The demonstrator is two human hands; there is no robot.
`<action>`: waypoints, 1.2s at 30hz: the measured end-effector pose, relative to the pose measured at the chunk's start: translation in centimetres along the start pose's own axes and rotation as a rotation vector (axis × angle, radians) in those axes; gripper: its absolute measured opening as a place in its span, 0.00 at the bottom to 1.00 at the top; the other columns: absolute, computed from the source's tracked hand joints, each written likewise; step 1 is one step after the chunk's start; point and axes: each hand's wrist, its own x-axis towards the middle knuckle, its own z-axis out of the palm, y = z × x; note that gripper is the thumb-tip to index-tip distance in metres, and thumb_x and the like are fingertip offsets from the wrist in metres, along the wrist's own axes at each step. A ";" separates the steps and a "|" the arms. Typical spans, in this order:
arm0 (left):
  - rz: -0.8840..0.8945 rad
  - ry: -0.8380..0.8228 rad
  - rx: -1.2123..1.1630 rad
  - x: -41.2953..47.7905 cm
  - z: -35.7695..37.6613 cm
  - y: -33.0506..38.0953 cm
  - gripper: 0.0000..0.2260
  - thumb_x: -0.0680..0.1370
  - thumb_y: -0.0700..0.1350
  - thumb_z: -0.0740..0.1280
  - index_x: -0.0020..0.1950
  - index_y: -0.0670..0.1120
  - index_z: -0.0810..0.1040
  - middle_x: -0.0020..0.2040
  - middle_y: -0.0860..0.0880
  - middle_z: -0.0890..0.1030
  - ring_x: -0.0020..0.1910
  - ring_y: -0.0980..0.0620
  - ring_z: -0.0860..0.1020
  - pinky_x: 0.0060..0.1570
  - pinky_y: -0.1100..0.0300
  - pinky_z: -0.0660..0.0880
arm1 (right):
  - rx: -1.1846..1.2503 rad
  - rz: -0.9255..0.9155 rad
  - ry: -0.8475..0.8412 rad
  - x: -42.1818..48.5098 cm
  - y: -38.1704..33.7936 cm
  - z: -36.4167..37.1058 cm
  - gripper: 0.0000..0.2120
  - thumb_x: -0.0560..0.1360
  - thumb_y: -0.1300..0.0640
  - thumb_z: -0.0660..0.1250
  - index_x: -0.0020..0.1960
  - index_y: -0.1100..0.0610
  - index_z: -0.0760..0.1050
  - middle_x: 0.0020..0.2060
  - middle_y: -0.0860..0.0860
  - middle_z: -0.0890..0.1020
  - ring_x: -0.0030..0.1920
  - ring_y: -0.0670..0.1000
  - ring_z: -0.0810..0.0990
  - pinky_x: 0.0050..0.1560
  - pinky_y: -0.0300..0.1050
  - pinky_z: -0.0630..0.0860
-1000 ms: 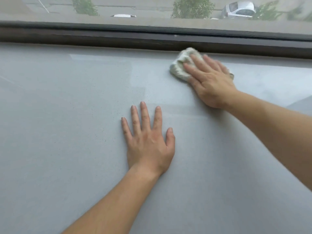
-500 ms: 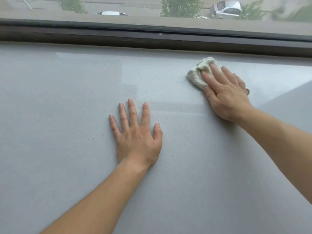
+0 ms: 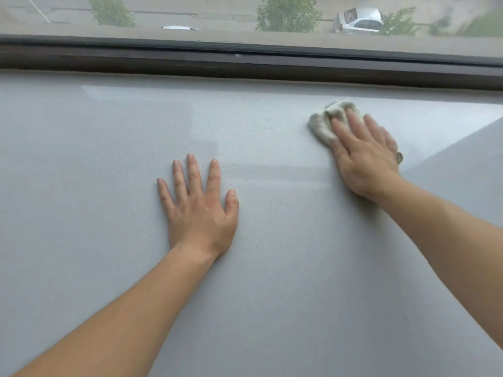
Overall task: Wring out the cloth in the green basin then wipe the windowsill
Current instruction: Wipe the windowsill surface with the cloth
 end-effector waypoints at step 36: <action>0.021 -0.003 -0.007 -16.6 2.7 6.1 0.30 0.79 0.59 0.46 0.81 0.53 0.50 0.82 0.46 0.44 0.80 0.48 0.40 0.76 0.37 0.39 | -0.071 -0.451 -0.044 -26.4 2.5 3.8 0.26 0.82 0.43 0.51 0.80 0.44 0.58 0.81 0.47 0.54 0.81 0.57 0.50 0.77 0.60 0.51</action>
